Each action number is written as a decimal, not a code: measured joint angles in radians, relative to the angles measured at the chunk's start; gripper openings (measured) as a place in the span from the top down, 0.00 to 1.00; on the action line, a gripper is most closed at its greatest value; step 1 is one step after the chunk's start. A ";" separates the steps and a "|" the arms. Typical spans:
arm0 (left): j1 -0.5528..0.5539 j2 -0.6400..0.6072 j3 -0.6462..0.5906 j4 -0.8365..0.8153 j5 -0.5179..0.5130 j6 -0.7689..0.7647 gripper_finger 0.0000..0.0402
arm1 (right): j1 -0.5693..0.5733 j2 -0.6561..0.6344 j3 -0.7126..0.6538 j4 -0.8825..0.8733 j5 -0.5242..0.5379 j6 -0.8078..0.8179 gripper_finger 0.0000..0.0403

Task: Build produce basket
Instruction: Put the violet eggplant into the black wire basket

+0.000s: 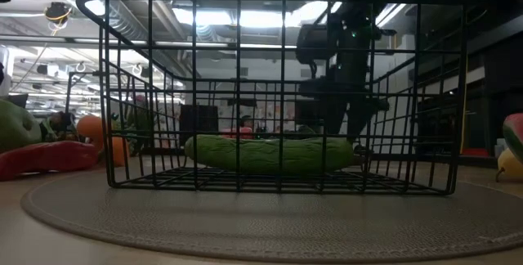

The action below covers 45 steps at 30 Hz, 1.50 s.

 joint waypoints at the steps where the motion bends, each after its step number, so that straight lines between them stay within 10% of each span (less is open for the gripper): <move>1: 0.000 0.000 0.000 0.000 0.000 0.000 0.67 | 0.005 0.000 -0.017 0.029 0.010 0.014 0.48; 24: 0.000 0.000 0.000 -0.027 0.001 -0.001 0.67 | -0.004 0.000 -0.163 0.220 0.184 -0.014 0.49; 35: 0.000 0.000 0.000 -0.027 0.001 -0.001 0.67 | -0.012 -0.001 -0.138 0.216 0.047 -0.084 0.88; 45: 0.000 0.000 0.000 -0.026 0.001 -0.004 0.67 | 0.008 -0.098 0.143 -0.001 0.212 -0.177 0.88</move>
